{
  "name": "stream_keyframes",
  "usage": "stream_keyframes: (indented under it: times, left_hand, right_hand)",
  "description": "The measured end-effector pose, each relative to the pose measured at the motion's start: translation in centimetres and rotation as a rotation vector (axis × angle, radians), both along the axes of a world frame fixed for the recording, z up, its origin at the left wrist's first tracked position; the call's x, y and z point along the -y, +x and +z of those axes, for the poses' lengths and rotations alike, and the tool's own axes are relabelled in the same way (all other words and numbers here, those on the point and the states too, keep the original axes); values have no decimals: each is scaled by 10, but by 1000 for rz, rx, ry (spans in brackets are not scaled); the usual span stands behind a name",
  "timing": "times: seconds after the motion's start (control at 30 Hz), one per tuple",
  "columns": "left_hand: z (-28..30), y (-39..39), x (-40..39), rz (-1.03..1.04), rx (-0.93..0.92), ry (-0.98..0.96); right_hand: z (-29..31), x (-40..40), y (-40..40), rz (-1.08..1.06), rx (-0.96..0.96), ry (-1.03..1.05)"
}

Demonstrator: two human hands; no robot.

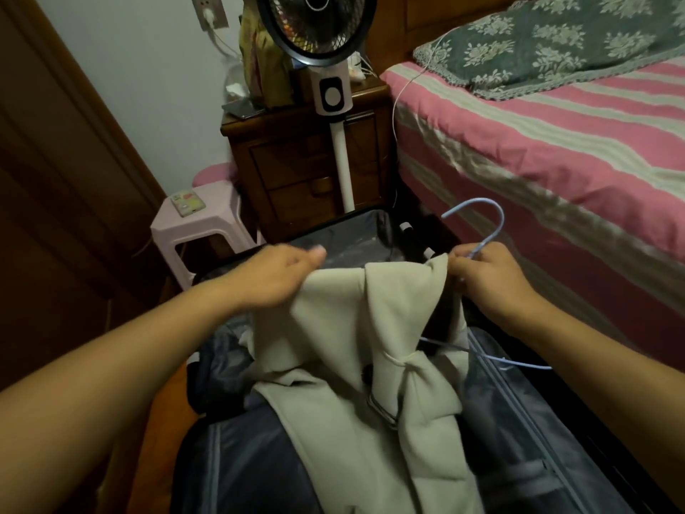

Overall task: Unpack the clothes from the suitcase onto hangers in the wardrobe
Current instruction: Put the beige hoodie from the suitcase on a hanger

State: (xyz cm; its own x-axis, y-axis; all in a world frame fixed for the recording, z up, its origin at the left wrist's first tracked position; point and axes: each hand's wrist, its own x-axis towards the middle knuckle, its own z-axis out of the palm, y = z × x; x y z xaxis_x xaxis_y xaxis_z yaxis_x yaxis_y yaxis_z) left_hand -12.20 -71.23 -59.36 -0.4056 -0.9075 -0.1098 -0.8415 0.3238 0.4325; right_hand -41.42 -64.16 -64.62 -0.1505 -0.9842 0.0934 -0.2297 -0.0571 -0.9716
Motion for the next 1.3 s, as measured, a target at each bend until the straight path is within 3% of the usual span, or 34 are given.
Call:
stream_keyframes:
  times: [0.13, 0.27, 0.33, 0.4, 0.5, 0.63, 0.7, 0.9, 0.93, 1.0, 1.07, 1.17, 1.23, 1.3]
  left_hand:
    - [-19, -22, -32, -172, 154, 174]
    - [-44, -10, -48, -217, 24, 281]
    - [-69, 17, -53, -183, -69, 230]
    - [-100, 45, -51, -51, -53, 29]
    - [-129, 78, -42, 142, -3, -15]
    - [-140, 89, -38, 212, -196, 74]
    - [-142, 87, -38, 235, -274, 114]
    - [-140, 82, -33, 239, -402, 170]
    - [-138, 80, -34, 219, -399, 139]
    - [-136, 76, -35, 205, -361, 50]
    - [-132, 75, -39, 195, -308, -47]
    - [-126, 88, -42, 207, -316, -154]
    - [-118, 97, -42, 250, -387, -180]
    - [-112, 102, -43, 279, -428, -191]
  right_hand:
    - [-10, -3, 28, 139, -161, 69]
    - [-29, -2, 57, 261, -448, 21]
    - [-42, 2, 64, 214, -606, -48]
    - [-52, 6, 71, 22, -741, -184]
    - [-68, 1, 81, 13, -668, -174]
    - [-109, -32, 89, 634, -849, 11]
    - [-122, -44, 90, 788, -917, 40]
    - [-135, -47, 90, 805, -750, 335]
    - [-136, -45, 89, 825, -804, 292]
    - [-131, -48, 92, 794, -1064, -64]
    - [-124, -59, 105, 836, -1085, -346]
    - [-117, -78, 117, 972, -875, -148]
    - [-122, -72, 98, 968, -974, 23]
    - [-129, -55, 66, 912, -1148, -5]
